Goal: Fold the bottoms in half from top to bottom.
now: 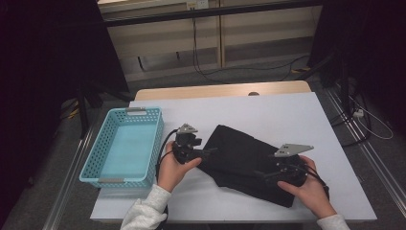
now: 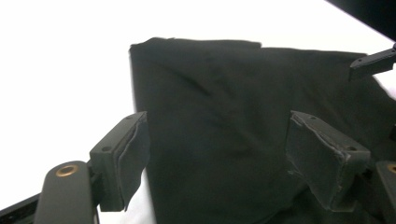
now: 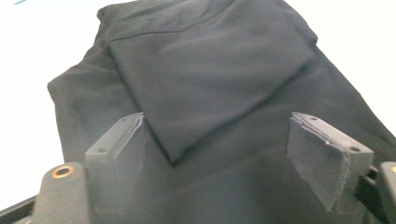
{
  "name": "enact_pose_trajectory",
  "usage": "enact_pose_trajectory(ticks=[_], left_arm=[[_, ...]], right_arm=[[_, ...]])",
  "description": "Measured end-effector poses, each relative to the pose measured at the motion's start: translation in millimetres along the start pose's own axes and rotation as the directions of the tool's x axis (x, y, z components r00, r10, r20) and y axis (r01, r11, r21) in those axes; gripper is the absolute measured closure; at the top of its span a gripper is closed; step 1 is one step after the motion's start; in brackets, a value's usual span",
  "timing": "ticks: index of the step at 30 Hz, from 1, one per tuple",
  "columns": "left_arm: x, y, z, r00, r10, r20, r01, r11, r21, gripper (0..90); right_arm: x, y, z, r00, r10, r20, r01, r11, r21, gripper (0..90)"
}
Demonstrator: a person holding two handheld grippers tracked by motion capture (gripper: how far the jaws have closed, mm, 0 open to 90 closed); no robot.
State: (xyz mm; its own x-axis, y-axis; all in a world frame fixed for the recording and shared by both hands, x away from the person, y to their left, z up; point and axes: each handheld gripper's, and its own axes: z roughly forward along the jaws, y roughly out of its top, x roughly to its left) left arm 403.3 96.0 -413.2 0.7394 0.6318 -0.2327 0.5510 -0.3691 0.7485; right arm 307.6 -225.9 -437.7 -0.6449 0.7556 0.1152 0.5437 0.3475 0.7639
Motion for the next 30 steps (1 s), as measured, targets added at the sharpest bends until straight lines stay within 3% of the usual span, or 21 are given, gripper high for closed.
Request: enact_pose_trajectory(ticks=[6, 15, 21, 28, 30], left_arm=[[5.1, -7.8, -6.1, 0.9996, -0.010, -0.028, 0.011, 0.9999, 0.011, 21.4], [9.0, -12.8, -10.8, 0.9987, -0.025, -0.044, 0.025, 0.9997, 0.008, 21.3], [10.1, -14.1, -10.4, 0.9987, -0.027, -0.044, 0.028, 0.9995, 0.014, 20.9], [10.1, -15.7, -8.3, 0.9986, -0.027, -0.045, 0.028, 0.9994, 0.020, 20.4], [10.3, -15.9, -8.3, 0.9985, -0.027, -0.047, 0.028, 0.9993, 0.025, 20.3]], right_arm=[[8.8, 8.7, 17.3, 0.9983, -0.048, -0.033, 0.049, 0.999, 0.022, 30.4], [14.3, 10.8, 23.0, 0.9932, -0.080, -0.085, 0.084, 0.995, 0.045, 45.6], [22.3, 7.6, 33.9, 0.9890, -0.127, -0.075, 0.134, 0.986, 0.101, 46.3], [22.1, 8.1, 34.9, 0.9879, -0.145, -0.054, 0.150, 0.984, 0.096, 66.1], [21.2, 8.8, 34.1, 0.9871, -0.149, -0.060, 0.154, 0.983, 0.101, 77.3]])
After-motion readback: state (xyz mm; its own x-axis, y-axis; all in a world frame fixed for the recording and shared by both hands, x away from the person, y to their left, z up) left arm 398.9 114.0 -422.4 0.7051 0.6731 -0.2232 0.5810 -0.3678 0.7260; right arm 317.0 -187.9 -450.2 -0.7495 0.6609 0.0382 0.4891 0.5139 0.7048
